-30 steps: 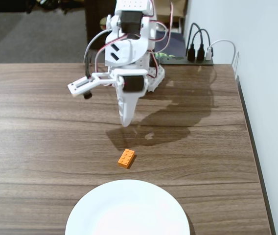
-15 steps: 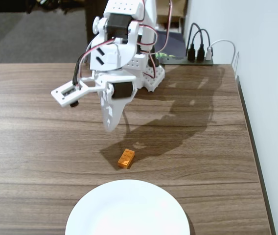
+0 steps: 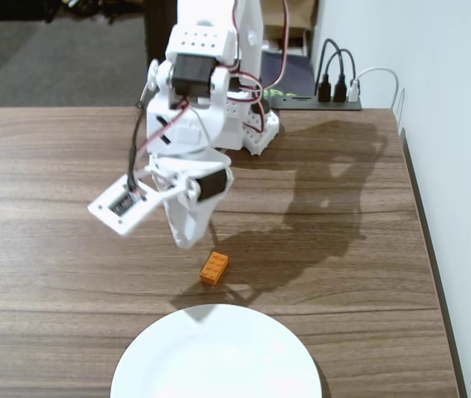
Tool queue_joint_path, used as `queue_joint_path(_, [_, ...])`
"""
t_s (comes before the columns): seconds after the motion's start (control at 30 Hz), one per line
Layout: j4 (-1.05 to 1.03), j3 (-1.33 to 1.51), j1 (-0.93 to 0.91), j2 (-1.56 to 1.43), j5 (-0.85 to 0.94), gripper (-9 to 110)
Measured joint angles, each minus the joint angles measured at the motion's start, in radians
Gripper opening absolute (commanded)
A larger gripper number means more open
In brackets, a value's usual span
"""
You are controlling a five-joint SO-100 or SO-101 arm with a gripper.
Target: Grasp a lego block and put it on the plate.
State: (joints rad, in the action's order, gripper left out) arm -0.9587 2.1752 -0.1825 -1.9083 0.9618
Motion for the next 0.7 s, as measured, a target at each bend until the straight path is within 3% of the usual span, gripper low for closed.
queue_joint_path(0.7, [-0.178,-0.195,0.035,0.215,0.186,2])
